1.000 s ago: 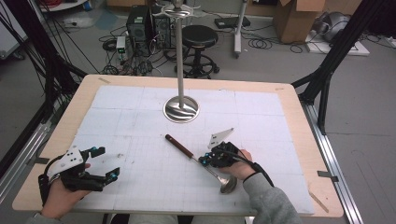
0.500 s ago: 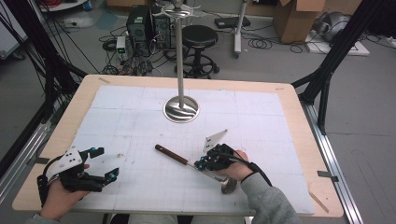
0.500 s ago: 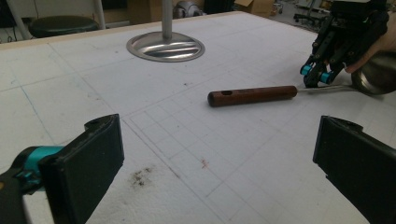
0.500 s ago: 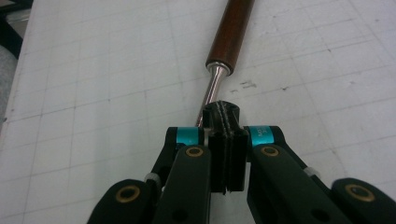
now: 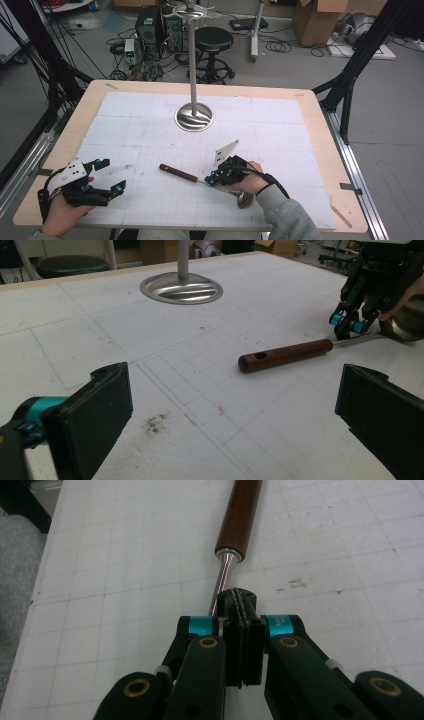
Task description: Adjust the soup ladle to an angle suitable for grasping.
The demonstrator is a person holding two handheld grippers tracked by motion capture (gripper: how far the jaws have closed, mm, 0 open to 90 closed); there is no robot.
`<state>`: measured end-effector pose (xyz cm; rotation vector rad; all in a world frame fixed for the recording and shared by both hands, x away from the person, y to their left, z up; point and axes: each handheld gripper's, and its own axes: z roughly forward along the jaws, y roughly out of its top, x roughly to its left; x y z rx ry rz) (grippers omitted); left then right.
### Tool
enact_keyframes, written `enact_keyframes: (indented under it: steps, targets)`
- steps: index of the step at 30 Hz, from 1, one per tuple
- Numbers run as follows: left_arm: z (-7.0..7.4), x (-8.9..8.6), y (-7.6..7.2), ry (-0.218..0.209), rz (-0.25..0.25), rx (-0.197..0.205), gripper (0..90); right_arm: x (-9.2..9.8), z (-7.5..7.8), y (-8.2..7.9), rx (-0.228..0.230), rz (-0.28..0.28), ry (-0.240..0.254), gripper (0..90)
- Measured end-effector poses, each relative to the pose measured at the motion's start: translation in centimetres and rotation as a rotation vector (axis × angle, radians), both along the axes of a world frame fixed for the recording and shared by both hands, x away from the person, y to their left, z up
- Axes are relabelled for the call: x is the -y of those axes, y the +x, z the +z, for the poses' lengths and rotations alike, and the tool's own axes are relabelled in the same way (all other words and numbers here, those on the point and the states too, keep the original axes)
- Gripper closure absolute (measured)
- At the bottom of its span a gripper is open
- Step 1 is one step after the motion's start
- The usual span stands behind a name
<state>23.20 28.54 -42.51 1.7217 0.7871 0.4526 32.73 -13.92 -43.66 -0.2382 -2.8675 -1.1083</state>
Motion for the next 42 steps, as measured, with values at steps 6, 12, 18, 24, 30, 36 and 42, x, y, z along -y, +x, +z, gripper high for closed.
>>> enact_keyframes:
  steps: [6, 12, 18, 24, 30, 36, 42]
  targets:
    - [0.0, 0.0, 0.0, 0.0, 0.003, -0.002, 2.4, -0.4, 0.1, -0.2, 0.012, 0.027, -0.003, 90.0]
    - [0.0, 0.0, 0.0, 0.0, 0.002, -0.002, 2.4, -0.6, 0.2, -0.3, 0.022, 0.049, -0.018, 90.0]
    - [0.0, 0.0, 0.0, 0.0, 0.001, -0.002, 2.4, -0.3, 0.9, -0.4, 0.041, 0.018, 0.008, 90.0]
    - [0.0, 0.0, 0.0, -0.001, -0.002, -0.001, 2.4, 0.3, 2.5, -0.5, 0.088, -0.039, 0.026, 89.9]
    - [0.0, 0.4, 0.3, 0.004, -0.021, 0.0, 2.4, 0.3, 3.6, -1.0, 0.087, -0.121, 0.018, 56.5]
    - [0.2, 0.5, 0.4, -0.008, -0.019, 0.016, 2.4, 0.3, 4.2, -1.6, -0.011, -0.145, -0.014, 37.0]
    - [0.2, 0.4, 0.5, -0.013, -0.02, 0.01, 2.4, -1.0, 4.4, -2.5, -0.026, -0.185, -0.149, 0.0]
